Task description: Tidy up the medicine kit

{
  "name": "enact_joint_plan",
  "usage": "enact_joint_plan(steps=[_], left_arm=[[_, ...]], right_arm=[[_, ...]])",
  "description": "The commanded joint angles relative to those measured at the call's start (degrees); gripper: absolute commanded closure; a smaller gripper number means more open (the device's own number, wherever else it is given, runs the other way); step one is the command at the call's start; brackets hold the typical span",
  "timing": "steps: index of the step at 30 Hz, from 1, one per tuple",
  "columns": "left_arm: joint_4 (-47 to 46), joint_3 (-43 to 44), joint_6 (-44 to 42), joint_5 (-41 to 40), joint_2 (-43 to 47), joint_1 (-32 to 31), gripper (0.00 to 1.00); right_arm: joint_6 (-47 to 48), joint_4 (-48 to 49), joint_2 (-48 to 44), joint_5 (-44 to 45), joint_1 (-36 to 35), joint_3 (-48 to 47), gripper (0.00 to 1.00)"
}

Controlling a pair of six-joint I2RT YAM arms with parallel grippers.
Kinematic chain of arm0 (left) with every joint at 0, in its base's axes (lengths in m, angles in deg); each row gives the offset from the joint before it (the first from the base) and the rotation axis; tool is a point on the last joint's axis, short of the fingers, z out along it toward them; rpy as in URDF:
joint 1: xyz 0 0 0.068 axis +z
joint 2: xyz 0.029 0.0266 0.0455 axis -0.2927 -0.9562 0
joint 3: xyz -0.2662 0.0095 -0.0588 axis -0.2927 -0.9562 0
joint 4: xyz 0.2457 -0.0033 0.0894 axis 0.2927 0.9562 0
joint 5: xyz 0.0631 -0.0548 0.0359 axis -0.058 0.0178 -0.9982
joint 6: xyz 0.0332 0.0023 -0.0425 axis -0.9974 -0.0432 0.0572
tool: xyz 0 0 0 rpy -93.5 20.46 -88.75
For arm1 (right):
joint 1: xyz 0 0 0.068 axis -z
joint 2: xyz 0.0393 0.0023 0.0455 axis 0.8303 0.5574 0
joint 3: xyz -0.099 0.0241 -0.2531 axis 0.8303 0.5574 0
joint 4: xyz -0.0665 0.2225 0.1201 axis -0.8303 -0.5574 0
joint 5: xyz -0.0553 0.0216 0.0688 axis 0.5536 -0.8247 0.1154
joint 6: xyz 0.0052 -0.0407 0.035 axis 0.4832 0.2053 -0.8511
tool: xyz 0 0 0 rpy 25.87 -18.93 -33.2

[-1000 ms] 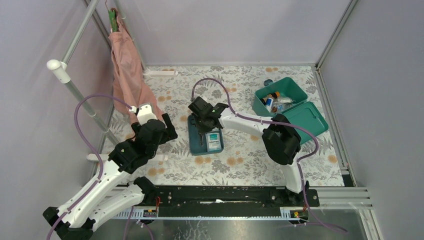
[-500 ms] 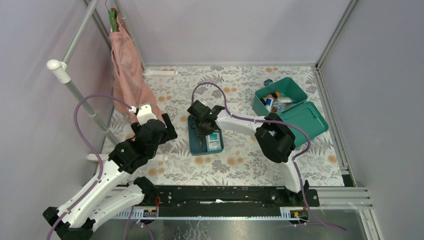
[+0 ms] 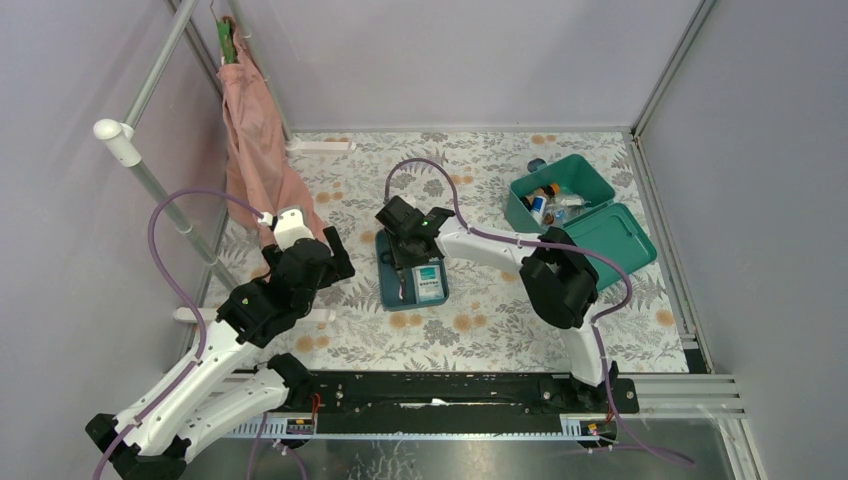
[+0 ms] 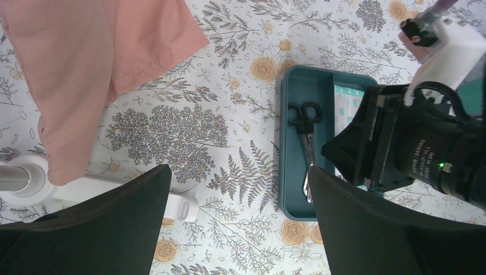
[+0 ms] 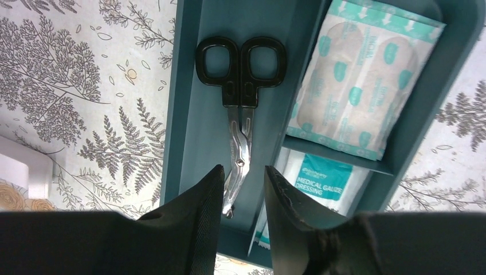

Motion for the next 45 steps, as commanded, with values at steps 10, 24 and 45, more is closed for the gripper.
enact_joint_plan(steps=[10,24,45], left_arm=[[-0.75,-0.73,-0.95,-1.29,0.06,0.19,0.02],[-0.83,-0.90,-0.94,-1.10,0.30,0.18,0.02],[-1.18,-1.17,-1.04,-0.68,0.51,0.18,0.02]], right_arm=[[0.69,-6.59,-0.94,4.24,-0.92,-2.66,0.62],[1.72,-7.77,-19.08,13.69,9.77,0.48,0.54],[-4.16,-12.95,-10.30,12.94,36.48,-10.45,0.26]])
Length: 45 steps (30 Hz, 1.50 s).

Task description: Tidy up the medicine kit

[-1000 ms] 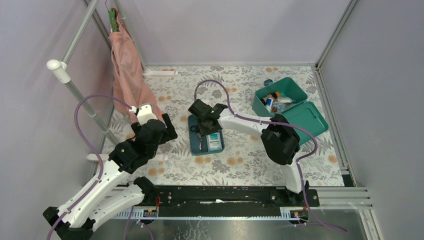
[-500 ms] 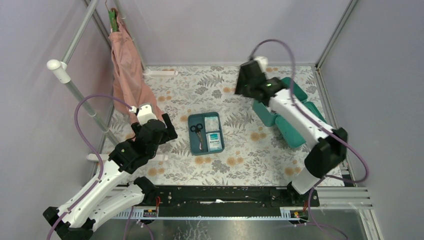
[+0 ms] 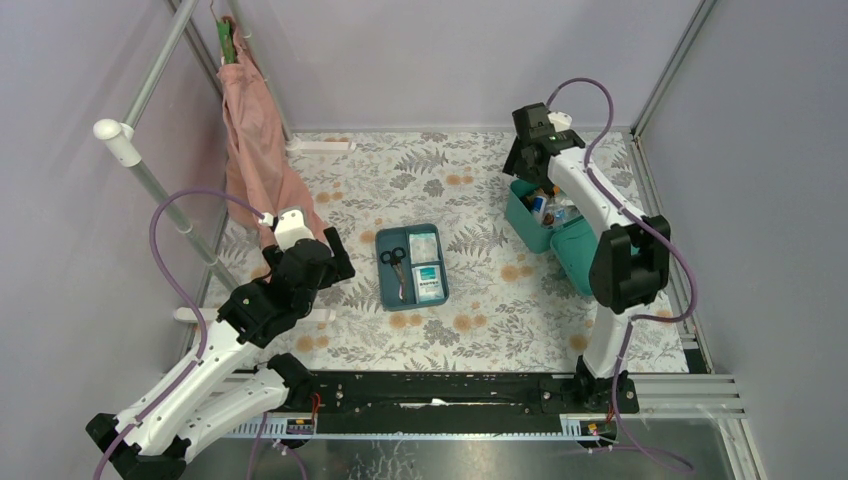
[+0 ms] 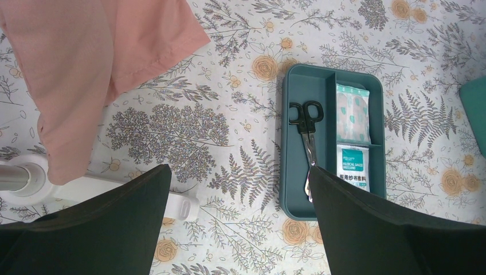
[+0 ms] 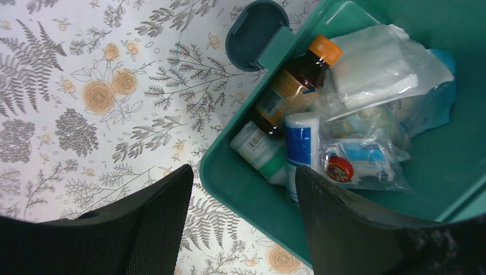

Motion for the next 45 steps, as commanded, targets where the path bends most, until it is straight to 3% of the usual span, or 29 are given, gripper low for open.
enact_joint_plan(steps=[1,14,23,35,45], left_arm=[[-1.08,-0.75,-1.05,-0.72,0.51,0.20,0.02],[-1.31,-0.75,-1.29,-0.56,0.21,0.20,0.02],[-1.43,-0.77,-1.24,-0.55,0.30,0.13,0.02],[-1.70,-0.93,-1.48,-0.20,-0.13,0.16,0.02],[-1.69,-0.97,-1.45,-0.11,0.12,0.20,0.01]], right_arm=[[-0.33,-2.53,3.20,-1.32,0.19,-7.08,0.26],[2.44,-7.60,13.14,1.99,0.60,-13.30,0.32],[7.64,-7.69,15.35,0.69,0.62,-14.76,0.56],[18.97,-0.81,5.40,-7.38,-1.86,-0.33,0.82],[23.99,2.53,-6.39,-10.75,-13.93,14.86,0.90]])
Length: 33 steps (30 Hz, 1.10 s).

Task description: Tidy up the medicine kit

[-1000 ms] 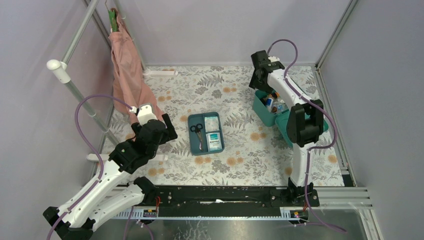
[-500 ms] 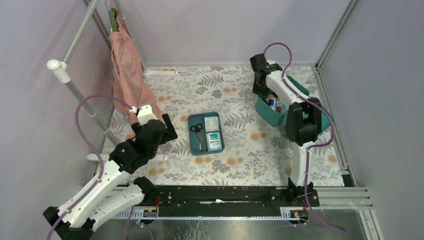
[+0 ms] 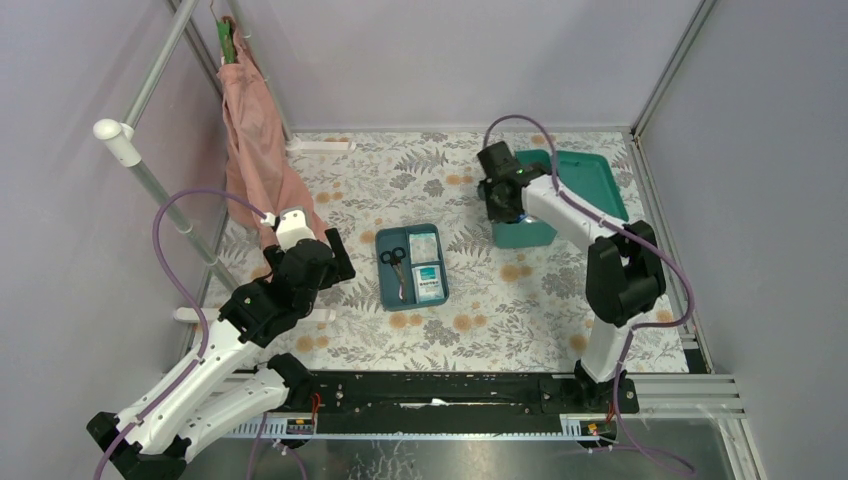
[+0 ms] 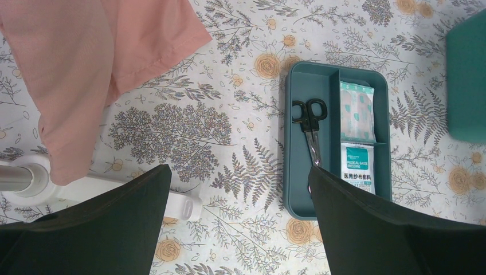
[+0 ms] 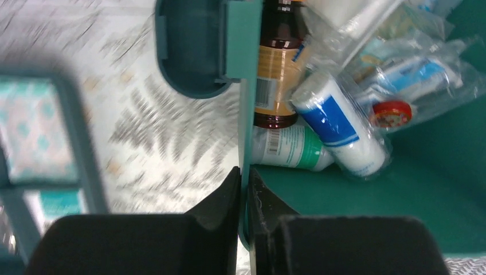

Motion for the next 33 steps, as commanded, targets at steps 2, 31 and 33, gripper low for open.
enact_joint_plan(steps=[2,31,33], left_arm=[[-1.68,-0.71,-0.79,-0.13,0.38,0.16,0.01],[-1.63,-0.61,-0.75,-0.17,0.51,0.18,0.01],[-1.63,-0.63,-0.73,-0.21,0.51,0.16,0.01]], right_arm=[[3.23,-0.02,-8.03,-3.09,-8.84,6.25,0.91],[-12.69,-3.27,-27.23,-7.00,-21.65,8.64,0.46],[-14.80,-2.10,-23.79,-6.91,-24.64,7.46,0.46]])
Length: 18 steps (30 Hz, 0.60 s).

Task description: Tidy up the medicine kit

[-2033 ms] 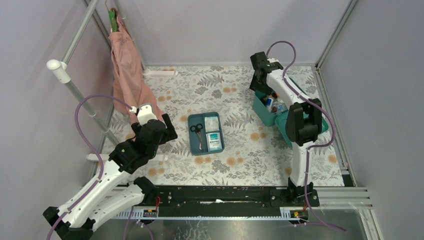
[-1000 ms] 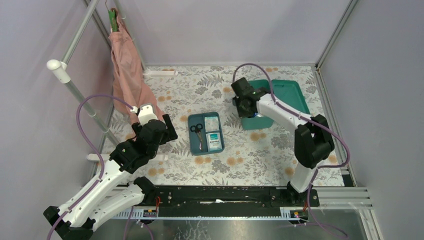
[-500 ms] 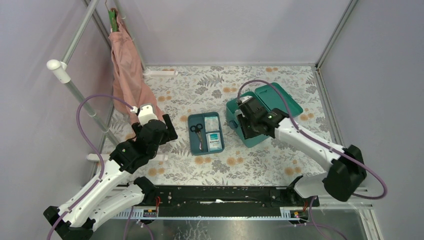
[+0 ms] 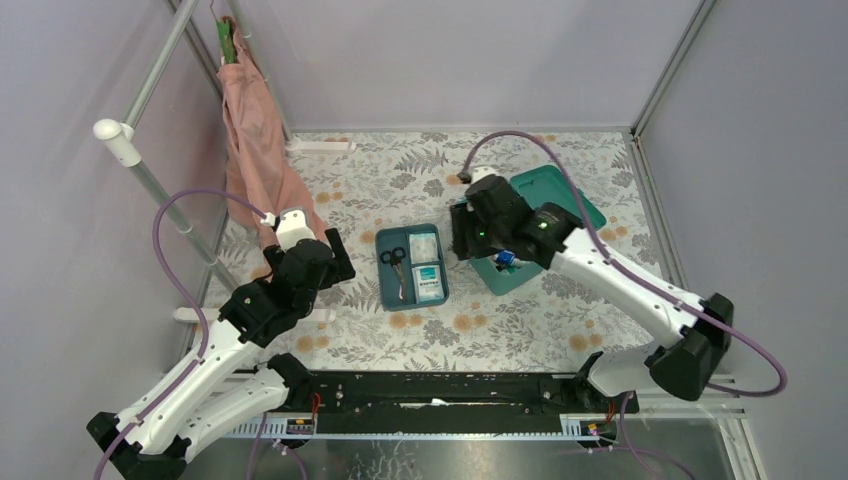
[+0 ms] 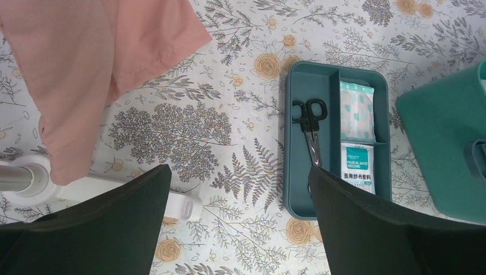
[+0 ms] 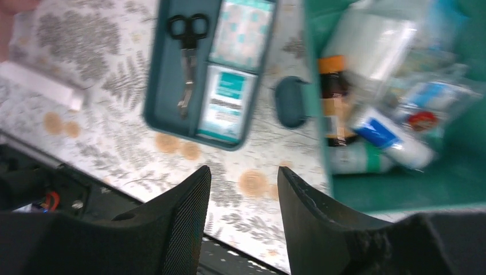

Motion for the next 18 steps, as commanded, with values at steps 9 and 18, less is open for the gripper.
enact_joint_plan(steps=[9,18], left_arm=[[-1.62,-0.88,-0.36,-0.50,1.58,0.18,0.02],[-1.63,-0.89,-0.33,-0.16,1.47,0.09,0.02]], right_arm=[[-17.31,7.23,24.47,1.33,-10.79,-9.49,0.48],[-16.93,3.67,38.10,7.09,-12.37,-18.08,0.51]])
